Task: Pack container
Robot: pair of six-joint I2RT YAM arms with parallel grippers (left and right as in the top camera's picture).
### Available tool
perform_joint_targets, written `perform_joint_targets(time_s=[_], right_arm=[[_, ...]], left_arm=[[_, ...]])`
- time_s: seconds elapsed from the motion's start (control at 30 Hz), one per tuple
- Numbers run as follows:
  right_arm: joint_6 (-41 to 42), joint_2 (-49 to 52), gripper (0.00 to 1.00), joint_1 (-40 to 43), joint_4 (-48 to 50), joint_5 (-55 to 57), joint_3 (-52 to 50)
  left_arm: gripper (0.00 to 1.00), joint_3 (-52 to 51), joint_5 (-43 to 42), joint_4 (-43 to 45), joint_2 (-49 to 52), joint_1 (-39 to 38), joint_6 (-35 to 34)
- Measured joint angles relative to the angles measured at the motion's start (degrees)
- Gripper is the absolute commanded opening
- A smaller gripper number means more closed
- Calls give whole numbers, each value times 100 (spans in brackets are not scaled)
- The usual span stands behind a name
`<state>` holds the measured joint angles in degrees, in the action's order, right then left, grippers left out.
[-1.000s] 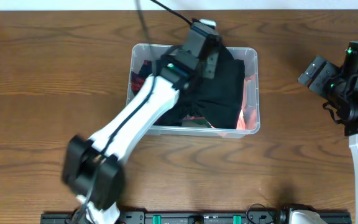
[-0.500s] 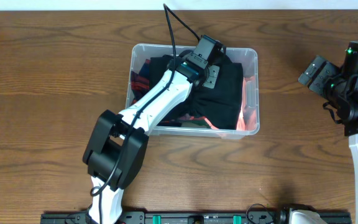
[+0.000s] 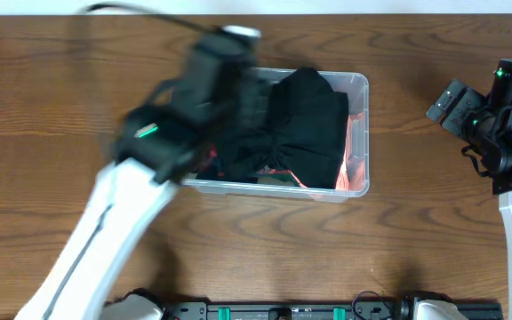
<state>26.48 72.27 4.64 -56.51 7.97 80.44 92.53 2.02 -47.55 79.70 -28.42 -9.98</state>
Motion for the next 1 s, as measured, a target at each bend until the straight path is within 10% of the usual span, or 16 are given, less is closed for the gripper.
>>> perform_joint_targets(time_s=[0.23,1.0], right_arm=[[0,0,99,2,2,0,0],[0,0,99,2,-2,0,0]], left_arm=[[99,-4,697,-1923,-1305,739,127],[98,-1932,1670,-2492,-5952,1001,-1228]])
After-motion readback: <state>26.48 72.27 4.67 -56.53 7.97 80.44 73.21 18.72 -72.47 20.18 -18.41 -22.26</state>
